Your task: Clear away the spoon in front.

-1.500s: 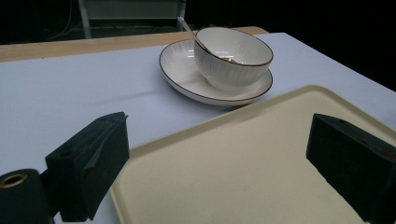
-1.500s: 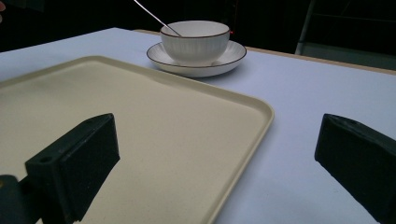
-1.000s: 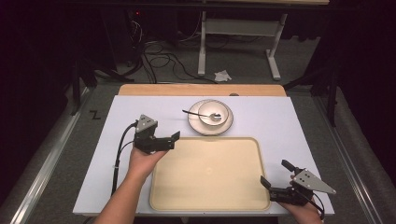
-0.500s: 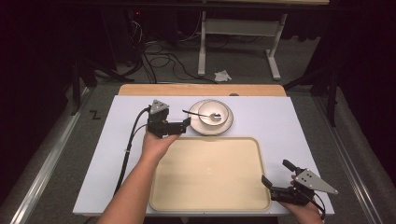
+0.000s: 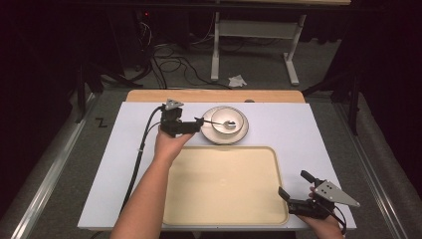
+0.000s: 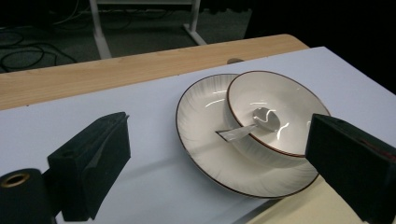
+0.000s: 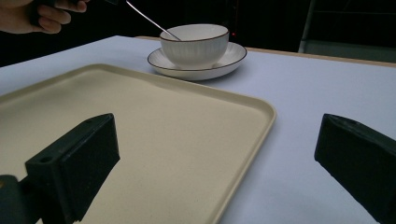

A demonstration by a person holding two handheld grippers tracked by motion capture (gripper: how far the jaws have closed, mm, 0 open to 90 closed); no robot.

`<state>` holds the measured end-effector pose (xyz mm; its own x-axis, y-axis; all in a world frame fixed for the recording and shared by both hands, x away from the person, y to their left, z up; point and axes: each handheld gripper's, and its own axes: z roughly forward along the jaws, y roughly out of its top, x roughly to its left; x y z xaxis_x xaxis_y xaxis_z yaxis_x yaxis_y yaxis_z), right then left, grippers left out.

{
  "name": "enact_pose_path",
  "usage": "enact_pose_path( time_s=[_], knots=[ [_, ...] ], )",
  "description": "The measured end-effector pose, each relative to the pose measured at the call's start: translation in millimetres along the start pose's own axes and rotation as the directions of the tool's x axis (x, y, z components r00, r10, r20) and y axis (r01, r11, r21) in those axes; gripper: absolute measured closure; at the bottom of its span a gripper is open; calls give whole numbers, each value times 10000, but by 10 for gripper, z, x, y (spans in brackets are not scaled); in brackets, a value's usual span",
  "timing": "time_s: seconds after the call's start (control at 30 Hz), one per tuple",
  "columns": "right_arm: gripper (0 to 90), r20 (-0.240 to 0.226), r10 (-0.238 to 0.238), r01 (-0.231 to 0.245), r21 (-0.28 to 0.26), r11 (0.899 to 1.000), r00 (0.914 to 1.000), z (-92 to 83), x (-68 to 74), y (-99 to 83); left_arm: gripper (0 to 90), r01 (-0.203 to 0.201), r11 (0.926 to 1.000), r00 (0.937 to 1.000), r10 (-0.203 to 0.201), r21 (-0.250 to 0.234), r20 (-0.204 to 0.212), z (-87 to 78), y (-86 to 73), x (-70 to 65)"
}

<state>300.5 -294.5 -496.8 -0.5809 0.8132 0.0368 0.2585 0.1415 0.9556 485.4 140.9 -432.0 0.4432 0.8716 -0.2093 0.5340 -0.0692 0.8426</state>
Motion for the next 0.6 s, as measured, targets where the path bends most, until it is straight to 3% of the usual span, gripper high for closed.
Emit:
enact_pose_path(
  time_s=[0.1, 0.27, 0.33, 0.37, 0.5, 0.53, 0.6],
  knots=[
    [5, -7, 33, -33, 17, 10000, 10000, 3, -5, -4, 85, 375, 9990, 9993, -374, 225, -62, 84, 12, 56],
    [5, 40, 116, -116, 15, 9999, 9999, -9, -11, -8, 118, 648, 9969, 9979, -650, 437, 28, 190, 5, 53],
    [5, 54, 153, -153, 39, 9999, 9999, -7, -22, -14, 220, 821, 9956, 9963, -833, 462, 231, 222, -3, 50],
    [5, 54, 153, -153, 39, 9999, 9999, -7, -22, -14, 220, 879, 9950, 9959, -888, 467, 182, 232, -9, 45],
    [6, 65, 181, -180, -44, 9998, 9998, -19, -34, -9, 453, 829, 9954, 9957, -848, 474, 385, 252, -28, 24],
    [6, 65, 181, -180, -44, 9998, 9998, -19, -34, -9, 453, 888, 9948, 9947, -912, 500, 476, 248, -26, 32],
    [8, 72, 230, -230, -14, 9997, 9997, -24, -43, -12, 535, 1054, 9932, 9925, -1082, 495, 572, 244, -20, 39]
  ],
)
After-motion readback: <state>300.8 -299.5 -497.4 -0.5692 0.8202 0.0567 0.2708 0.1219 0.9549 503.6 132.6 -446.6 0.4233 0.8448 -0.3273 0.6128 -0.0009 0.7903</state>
